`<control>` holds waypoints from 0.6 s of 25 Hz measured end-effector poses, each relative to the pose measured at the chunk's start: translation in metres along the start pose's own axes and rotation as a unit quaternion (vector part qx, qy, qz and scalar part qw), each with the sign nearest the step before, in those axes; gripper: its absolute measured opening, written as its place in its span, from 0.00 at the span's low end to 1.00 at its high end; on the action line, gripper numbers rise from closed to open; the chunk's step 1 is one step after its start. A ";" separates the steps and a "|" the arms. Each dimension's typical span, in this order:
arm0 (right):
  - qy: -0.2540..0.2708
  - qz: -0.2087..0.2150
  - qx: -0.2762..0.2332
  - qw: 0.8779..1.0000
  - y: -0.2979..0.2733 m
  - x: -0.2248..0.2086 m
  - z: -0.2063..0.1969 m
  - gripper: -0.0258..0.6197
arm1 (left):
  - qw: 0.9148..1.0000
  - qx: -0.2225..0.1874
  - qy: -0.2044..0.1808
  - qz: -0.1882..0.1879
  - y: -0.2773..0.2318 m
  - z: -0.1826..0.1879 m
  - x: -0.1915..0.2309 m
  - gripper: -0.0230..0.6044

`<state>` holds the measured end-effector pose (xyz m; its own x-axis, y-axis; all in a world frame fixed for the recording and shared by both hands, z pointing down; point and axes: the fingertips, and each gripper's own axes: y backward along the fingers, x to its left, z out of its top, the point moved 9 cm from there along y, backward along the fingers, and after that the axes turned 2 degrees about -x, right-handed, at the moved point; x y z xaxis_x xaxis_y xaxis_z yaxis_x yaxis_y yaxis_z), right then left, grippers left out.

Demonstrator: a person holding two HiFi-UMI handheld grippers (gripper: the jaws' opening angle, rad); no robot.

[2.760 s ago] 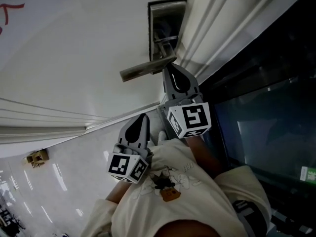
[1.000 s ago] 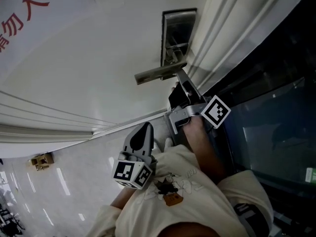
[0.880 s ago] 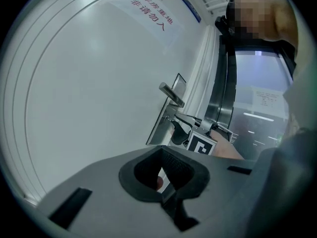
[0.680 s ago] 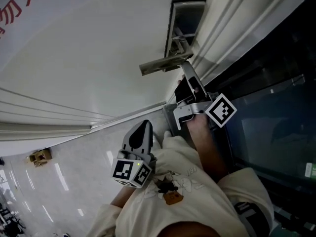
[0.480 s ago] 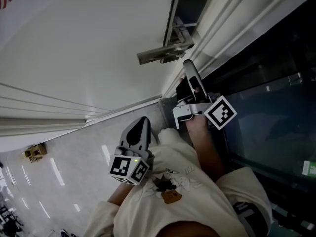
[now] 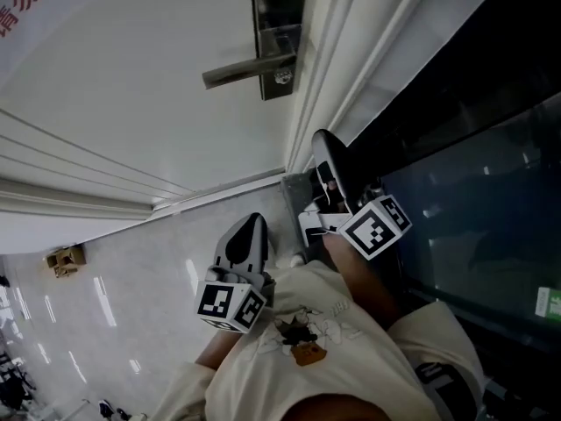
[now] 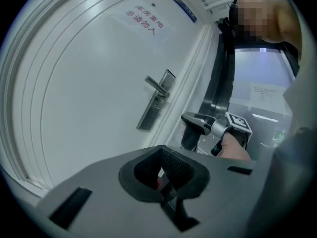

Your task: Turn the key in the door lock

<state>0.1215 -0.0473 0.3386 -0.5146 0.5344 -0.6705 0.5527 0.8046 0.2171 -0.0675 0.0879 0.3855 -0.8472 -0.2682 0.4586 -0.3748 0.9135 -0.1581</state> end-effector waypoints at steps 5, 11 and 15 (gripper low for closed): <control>0.054 0.005 0.010 0.998 0.068 0.006 0.013 0.05 | 0.999 0.040 -0.021 -0.022 0.011 -0.036 -0.058 0.04; 0.187 0.006 0.052 0.981 0.128 0.025 0.002 0.05 | 0.998 0.047 -0.031 -0.023 0.029 -0.053 -0.085 0.04; 0.277 0.015 0.076 0.958 0.152 0.041 -0.012 0.05 | 0.998 0.032 -0.041 -0.034 0.035 -0.050 -0.091 0.04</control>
<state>0.1763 0.0998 0.3522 -0.7423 0.6461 -0.1775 0.6404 0.7621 0.0957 0.0154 0.1592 0.3824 -0.8458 -0.3555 0.3977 -0.4539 0.8714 -0.1863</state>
